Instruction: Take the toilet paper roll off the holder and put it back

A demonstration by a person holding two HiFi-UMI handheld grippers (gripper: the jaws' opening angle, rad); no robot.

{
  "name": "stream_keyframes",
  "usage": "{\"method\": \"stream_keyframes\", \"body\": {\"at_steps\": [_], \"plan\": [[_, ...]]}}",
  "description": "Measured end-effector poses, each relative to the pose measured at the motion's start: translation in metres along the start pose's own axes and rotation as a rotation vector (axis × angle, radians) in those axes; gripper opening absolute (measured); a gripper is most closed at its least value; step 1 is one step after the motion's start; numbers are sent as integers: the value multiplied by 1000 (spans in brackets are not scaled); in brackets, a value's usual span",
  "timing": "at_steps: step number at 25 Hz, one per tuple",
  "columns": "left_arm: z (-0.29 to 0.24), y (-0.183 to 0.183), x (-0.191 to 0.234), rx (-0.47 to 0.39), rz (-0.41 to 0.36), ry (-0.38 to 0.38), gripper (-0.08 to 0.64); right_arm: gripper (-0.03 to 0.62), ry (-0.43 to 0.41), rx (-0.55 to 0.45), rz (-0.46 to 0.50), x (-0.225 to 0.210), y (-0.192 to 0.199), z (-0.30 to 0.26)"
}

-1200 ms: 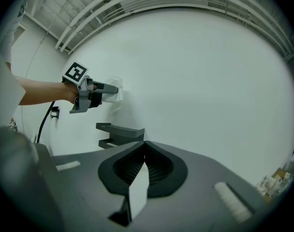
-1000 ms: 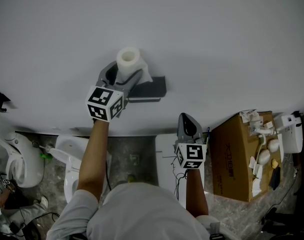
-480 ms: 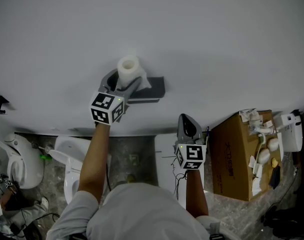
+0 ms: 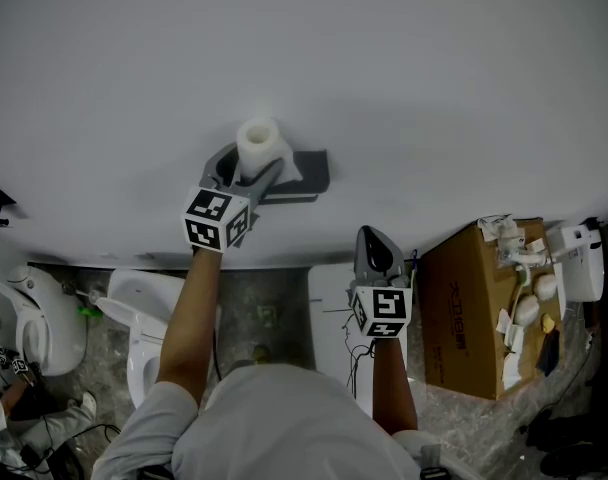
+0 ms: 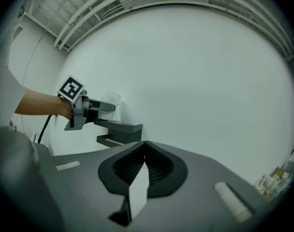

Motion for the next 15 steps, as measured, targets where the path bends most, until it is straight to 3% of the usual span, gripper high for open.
{"method": "stream_keyframes", "body": {"at_steps": [15], "plan": [[1, 12, 1, -6, 29, 7, 311, 2, 5, 10, 4, -1, 2, 3]]}}
Point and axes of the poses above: the fingertips, and each gripper's own axes: z backward along the fingers, x to its left, y out of its underside, the point moved 5 cm from there along z, backward along the fingers, and after that the axes turned 8 degrees about z, right-handed, at the moved point
